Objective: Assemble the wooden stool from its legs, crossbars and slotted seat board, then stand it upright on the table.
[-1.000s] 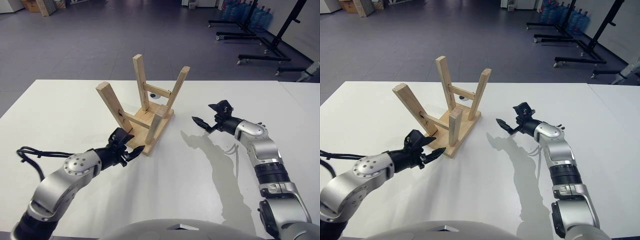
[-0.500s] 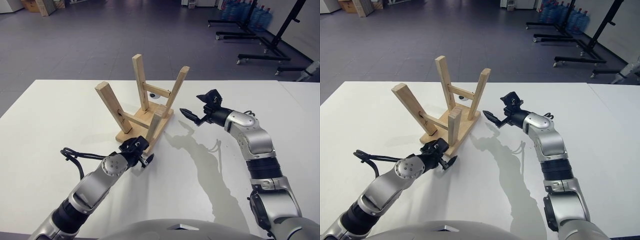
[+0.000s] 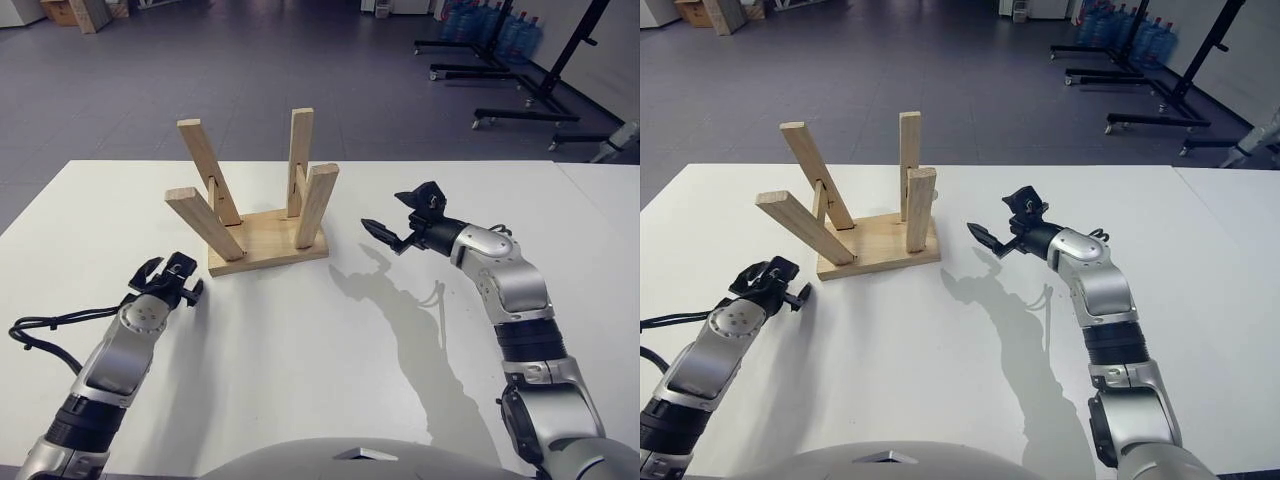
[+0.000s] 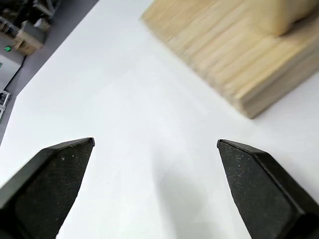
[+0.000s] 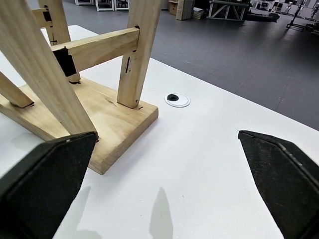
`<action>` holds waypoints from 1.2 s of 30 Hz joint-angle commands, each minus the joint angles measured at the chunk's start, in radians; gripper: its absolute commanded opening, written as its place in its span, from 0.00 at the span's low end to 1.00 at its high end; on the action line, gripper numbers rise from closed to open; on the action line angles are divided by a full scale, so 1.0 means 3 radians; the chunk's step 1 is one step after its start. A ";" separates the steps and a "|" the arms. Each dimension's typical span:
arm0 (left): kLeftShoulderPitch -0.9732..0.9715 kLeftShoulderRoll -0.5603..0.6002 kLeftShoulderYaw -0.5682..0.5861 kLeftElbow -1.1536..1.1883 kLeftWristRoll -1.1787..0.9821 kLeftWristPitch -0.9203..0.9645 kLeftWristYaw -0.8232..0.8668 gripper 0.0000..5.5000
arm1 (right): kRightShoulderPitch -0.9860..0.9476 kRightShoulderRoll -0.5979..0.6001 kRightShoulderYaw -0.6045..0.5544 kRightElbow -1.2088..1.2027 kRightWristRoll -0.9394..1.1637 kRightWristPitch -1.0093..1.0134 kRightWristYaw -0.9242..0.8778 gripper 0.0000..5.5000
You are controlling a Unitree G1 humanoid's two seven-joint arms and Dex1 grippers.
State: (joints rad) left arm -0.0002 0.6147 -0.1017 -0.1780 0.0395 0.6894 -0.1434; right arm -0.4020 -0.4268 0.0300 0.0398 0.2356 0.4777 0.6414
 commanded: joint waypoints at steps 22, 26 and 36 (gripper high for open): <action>-0.0454 -0.0266 -0.0195 0.2039 0.0407 -0.1448 -0.0451 0.82 | -0.0784 0.0920 0.0497 0.2929 -0.1145 -0.1966 -0.1194 0.95; -0.0513 -0.0277 -0.0232 0.2372 0.0492 -0.1704 -0.0426 0.82 | -0.0870 0.1068 0.0542 0.3084 -0.1184 -0.2254 -0.1054 0.95; -0.0163 -0.0513 -0.0586 0.1429 0.0495 -0.1575 -0.0687 0.82 | -0.0468 0.0816 0.0587 0.2500 -0.1182 -0.2346 -0.0629 0.95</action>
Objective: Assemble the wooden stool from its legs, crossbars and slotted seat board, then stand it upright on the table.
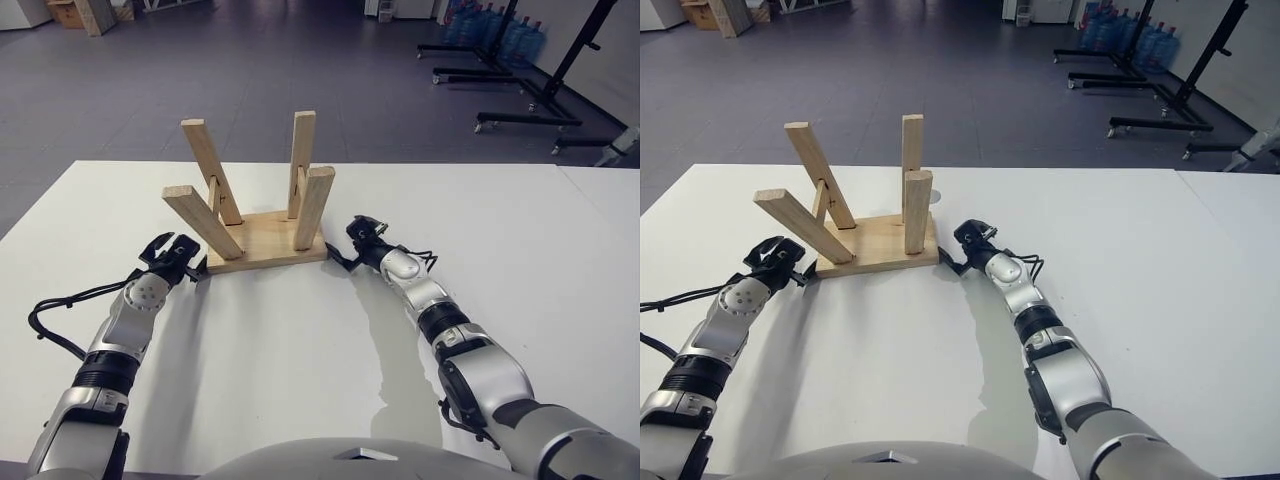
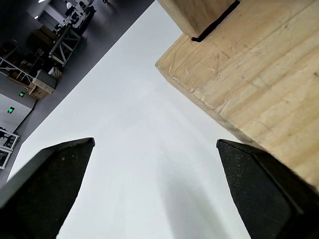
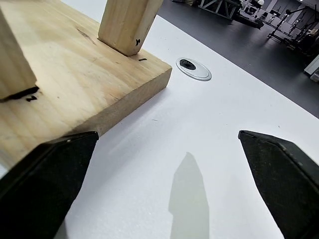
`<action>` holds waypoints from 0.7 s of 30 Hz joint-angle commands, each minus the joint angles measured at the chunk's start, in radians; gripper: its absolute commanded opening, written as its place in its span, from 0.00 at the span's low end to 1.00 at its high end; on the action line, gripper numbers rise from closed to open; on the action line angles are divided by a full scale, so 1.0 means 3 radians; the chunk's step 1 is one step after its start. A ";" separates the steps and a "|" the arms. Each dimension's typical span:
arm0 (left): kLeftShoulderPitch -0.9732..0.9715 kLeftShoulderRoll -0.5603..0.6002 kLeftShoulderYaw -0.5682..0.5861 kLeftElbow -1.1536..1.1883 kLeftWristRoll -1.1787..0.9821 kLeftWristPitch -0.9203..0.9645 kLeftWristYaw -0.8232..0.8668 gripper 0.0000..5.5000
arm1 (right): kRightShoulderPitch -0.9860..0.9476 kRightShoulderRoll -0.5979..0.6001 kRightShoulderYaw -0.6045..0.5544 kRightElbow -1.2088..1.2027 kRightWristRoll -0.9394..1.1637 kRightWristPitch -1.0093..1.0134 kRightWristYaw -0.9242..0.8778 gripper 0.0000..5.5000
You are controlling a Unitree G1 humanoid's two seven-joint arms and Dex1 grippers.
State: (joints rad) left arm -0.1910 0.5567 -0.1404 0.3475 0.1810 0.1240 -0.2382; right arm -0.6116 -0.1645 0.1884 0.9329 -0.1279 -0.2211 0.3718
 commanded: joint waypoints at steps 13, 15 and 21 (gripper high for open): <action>0.1260 0.0080 -0.0499 -0.2215 -0.0050 0.1196 -0.0706 0.82 | 0.2342 -0.1596 -0.0050 -0.3623 0.0340 0.1155 0.1282 0.95; 0.1271 0.0104 -0.0561 -0.2311 -0.0017 0.1261 -0.0757 0.82 | 0.2252 -0.1548 -0.0099 -0.3572 0.0315 0.1262 0.1179 0.95; 0.1215 0.0269 -0.0379 -0.2244 -0.0016 0.1408 -0.0837 0.82 | 0.2174 -0.1595 -0.0233 -0.3788 0.0553 0.1578 0.1310 0.95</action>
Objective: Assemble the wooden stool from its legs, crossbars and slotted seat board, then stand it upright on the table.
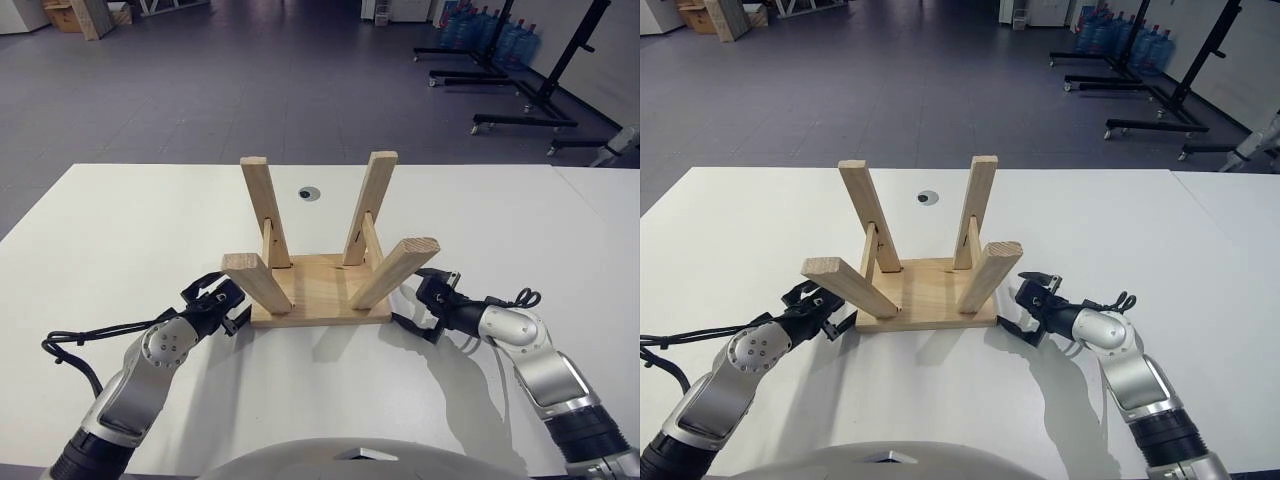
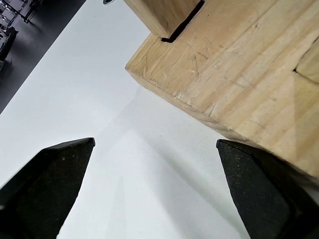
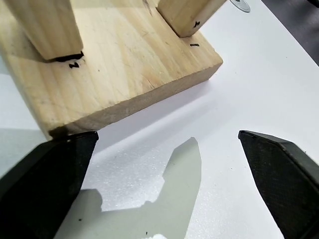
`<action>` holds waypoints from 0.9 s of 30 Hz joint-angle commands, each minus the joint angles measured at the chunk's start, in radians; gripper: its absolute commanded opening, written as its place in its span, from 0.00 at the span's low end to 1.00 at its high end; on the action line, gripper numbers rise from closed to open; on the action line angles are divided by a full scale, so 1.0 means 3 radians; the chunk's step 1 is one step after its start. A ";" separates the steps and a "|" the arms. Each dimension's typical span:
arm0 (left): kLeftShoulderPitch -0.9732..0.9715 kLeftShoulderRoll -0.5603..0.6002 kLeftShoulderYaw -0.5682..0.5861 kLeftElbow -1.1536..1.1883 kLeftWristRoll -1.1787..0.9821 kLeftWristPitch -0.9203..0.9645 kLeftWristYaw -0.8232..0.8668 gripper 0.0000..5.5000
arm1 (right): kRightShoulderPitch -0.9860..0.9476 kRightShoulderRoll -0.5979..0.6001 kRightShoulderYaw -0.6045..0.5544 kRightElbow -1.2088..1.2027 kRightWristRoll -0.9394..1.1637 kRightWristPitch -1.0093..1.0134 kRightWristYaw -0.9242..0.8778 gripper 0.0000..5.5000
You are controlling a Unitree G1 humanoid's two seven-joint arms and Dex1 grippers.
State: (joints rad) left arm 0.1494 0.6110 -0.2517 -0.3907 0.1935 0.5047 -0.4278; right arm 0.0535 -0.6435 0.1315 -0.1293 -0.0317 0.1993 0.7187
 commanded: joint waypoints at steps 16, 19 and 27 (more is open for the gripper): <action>-0.0119 0.1019 0.2266 0.0524 -0.2948 0.0275 -0.2836 0.82 | 0.0137 -0.0720 -0.1326 -0.0217 0.1882 0.0301 0.1544 0.95; -0.0338 0.1195 0.2468 0.0633 -0.3428 0.0546 -0.3124 0.82 | 0.0110 -0.0722 -0.1586 -0.0334 0.2534 0.0530 0.1882 0.95; -0.0950 0.0951 0.1580 0.0524 -0.3556 0.0615 -0.3218 0.82 | -0.0527 -0.0346 -0.1219 -0.0960 0.3295 0.0969 0.1470 0.95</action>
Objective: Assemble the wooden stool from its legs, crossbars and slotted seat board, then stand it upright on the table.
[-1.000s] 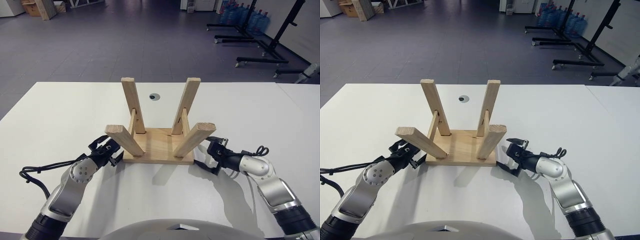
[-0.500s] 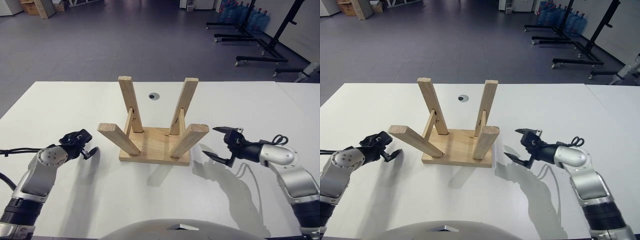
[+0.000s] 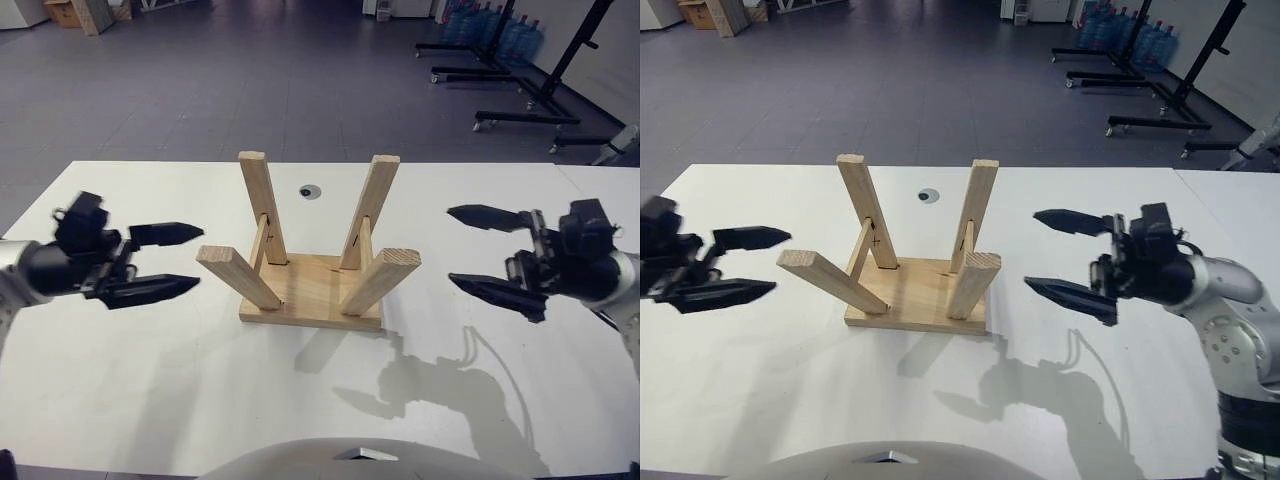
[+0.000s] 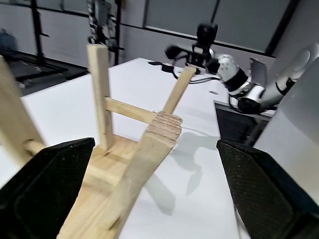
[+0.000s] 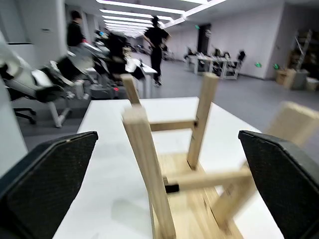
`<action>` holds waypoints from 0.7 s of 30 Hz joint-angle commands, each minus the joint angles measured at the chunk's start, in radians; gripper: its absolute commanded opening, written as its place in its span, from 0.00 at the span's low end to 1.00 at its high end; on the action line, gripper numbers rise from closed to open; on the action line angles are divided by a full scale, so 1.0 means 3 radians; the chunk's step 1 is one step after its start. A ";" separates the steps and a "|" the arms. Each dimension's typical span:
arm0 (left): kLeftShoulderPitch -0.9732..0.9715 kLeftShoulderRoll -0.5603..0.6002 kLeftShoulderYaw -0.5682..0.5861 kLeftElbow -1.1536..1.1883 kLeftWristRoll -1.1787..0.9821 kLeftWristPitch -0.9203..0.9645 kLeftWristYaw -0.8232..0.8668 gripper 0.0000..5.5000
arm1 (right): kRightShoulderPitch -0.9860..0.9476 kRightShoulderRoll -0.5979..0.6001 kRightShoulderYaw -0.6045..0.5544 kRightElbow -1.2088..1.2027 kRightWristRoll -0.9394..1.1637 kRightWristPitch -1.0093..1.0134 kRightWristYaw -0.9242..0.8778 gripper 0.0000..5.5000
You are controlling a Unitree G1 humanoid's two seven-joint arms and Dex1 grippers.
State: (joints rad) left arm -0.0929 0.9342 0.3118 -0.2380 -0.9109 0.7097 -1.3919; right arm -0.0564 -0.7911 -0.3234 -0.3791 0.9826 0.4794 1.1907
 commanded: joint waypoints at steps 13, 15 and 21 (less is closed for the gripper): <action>-0.0306 -0.0406 -0.0494 0.0124 0.0175 -0.0094 0.0155 0.83 | -0.0111 0.0437 0.0828 -0.0048 -0.0451 -0.0031 -0.0195 0.85; -0.0299 -0.0419 -0.0515 0.0126 0.0185 -0.0103 0.0167 0.75 | -0.0137 0.0458 0.0845 -0.0021 -0.0483 -0.0032 -0.0220 0.75; -0.0221 -0.0401 -0.0587 0.0122 0.0297 -0.0180 0.0144 0.58 | -0.0125 0.0482 0.0906 -0.0034 -0.0594 -0.0050 -0.0214 0.55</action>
State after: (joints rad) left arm -0.1681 0.8086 0.1445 -0.1914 -0.8386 0.6660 -1.3453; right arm -0.0858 -0.6457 -0.0583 -0.3864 0.8225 0.4739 1.1269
